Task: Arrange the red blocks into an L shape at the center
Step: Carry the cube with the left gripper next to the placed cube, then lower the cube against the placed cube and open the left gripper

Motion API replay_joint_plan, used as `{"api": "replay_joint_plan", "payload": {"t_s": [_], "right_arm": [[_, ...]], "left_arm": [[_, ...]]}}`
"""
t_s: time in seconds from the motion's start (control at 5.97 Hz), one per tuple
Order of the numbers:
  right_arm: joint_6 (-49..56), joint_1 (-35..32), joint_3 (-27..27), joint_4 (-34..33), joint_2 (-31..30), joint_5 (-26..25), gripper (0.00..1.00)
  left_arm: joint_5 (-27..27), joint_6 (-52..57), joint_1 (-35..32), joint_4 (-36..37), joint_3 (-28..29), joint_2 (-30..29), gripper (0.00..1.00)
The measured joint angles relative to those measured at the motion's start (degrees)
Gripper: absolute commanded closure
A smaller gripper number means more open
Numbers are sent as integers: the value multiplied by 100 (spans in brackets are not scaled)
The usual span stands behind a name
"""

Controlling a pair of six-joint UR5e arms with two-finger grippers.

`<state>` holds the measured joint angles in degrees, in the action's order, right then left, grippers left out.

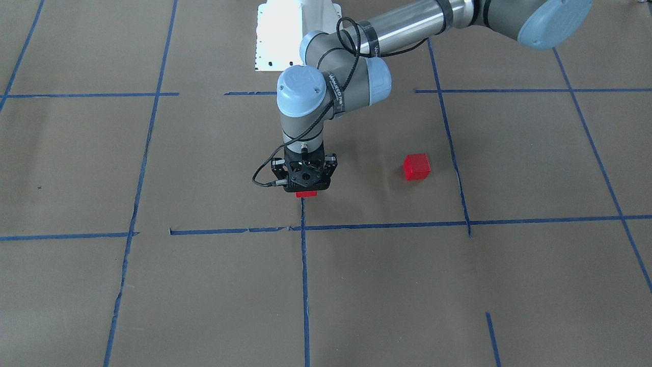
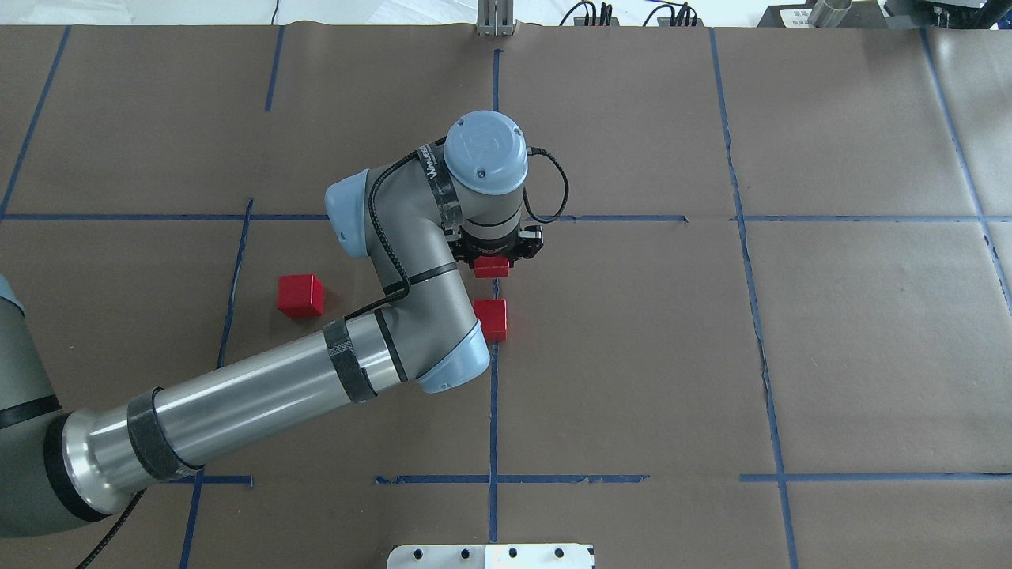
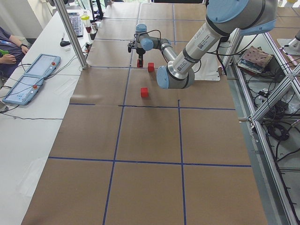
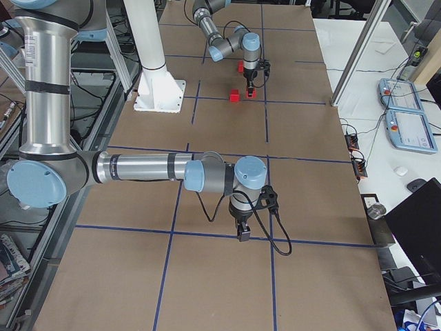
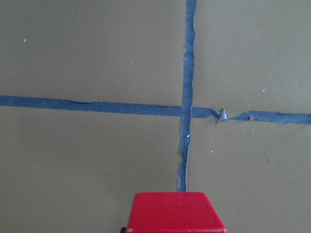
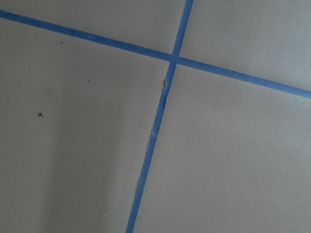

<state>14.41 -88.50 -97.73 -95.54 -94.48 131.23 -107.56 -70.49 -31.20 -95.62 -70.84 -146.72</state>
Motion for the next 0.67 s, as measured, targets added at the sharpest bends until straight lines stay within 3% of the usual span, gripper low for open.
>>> {"api": "replay_joint_plan", "payload": {"t_s": [0.67], "right_arm": [[0,0,8,0,0,-1,0]], "left_arm": [[-34,-1,112,-29,45,28,91]]}}
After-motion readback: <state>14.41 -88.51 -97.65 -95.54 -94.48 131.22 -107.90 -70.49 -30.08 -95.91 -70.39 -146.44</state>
